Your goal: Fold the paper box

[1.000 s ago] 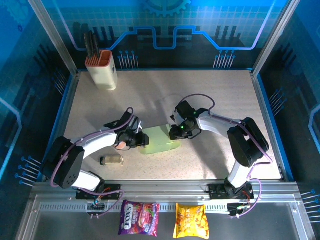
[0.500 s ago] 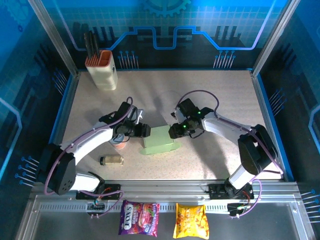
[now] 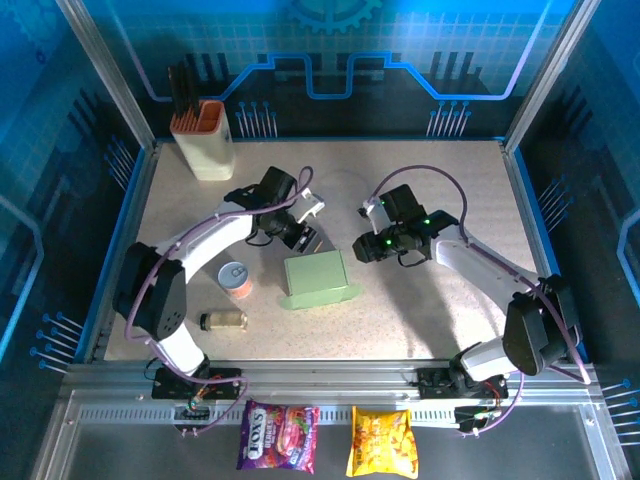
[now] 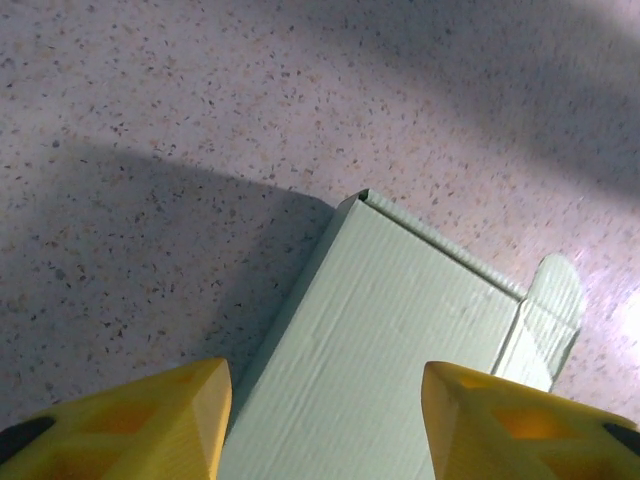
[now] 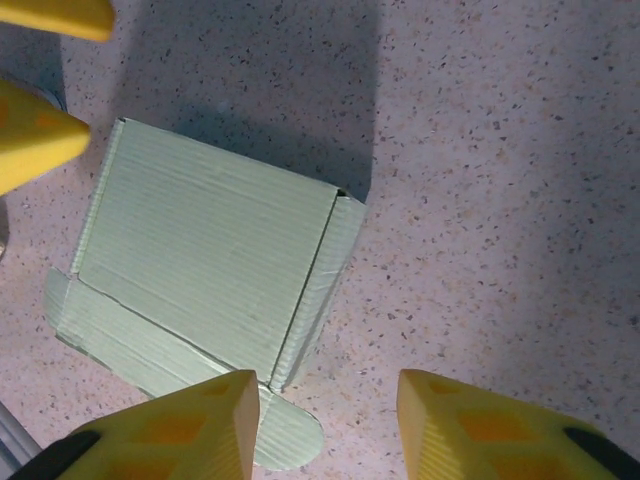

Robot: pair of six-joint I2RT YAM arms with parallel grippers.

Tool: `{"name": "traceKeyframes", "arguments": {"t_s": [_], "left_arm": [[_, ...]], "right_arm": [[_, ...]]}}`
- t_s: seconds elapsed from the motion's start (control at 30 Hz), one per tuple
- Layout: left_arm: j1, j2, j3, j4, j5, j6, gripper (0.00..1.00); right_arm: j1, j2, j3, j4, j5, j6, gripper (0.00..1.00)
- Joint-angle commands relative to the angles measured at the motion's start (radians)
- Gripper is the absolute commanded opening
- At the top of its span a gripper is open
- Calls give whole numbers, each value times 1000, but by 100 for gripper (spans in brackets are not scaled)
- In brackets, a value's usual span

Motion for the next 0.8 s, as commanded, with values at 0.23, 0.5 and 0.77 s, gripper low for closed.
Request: {"name": "traceKeyframes", "arguments": {"t_s": [0.23, 0.5, 0.77], "left_arm": [[-16, 137, 59, -109, -53, 255, 55], [-5, 246, 144, -130, -49, 201, 37], [1, 258, 152, -140, -33, 209, 27]], "right_arm": [[3, -118, -82, 120, -7, -159, 49], [31, -136, -80, 117, 30, -201, 50], [48, -128, -74, 110, 38, -197, 49]]}}
